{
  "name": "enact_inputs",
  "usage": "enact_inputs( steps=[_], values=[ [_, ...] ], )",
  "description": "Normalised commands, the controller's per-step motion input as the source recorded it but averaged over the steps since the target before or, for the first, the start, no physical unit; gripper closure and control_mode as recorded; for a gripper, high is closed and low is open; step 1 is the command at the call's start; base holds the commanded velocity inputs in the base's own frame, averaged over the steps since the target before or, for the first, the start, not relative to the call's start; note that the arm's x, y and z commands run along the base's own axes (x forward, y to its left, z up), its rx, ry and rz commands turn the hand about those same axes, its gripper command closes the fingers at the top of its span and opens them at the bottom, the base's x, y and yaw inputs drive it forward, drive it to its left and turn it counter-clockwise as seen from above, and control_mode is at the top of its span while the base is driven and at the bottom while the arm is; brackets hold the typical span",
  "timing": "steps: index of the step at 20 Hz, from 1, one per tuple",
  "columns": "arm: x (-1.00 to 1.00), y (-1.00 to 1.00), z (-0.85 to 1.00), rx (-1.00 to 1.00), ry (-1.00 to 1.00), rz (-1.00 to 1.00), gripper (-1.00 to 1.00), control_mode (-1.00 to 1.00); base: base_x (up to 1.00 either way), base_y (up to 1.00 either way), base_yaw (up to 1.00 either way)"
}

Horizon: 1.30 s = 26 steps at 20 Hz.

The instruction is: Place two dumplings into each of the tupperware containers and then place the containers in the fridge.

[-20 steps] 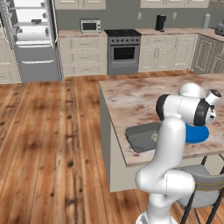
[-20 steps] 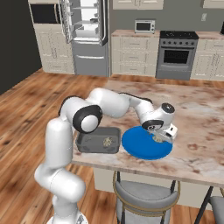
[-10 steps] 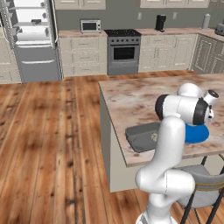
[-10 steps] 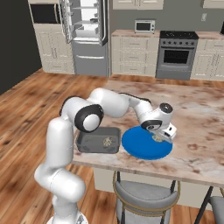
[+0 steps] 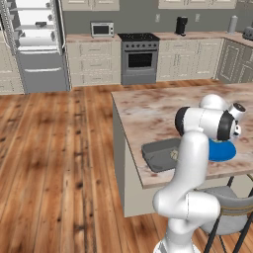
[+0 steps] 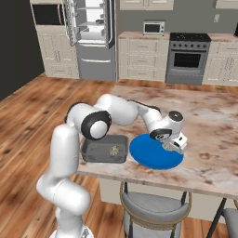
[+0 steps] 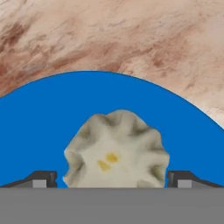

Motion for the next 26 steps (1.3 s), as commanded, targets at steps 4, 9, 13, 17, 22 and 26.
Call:
enact_inputs(
  steps=[4,9,13,17,22,26],
  values=[
    [0.01,0.0,-0.28,0.0,0.0,-0.09,-1.0,-1.0,0.0,0.0,0.0],
    [0.02,0.0,-0.24,0.0,0.0,-0.08,1.0,-1.0,0.0,0.0,0.0],
    [0.0,0.0,0.0,0.0,0.0,-0.01,1.0,-1.0,0.0,0.0,0.0],
    [-0.04,0.08,0.16,0.0,0.0,0.0,1.0,-1.0,0.0,0.0,0.0],
    [-0.51,0.18,0.89,0.0,0.03,0.0,1.0,-1.0,0.0,0.0,0.0],
    [-0.77,0.71,0.86,-0.01,0.15,0.0,1.0,-1.0,0.0,0.0,0.0]
  ],
)
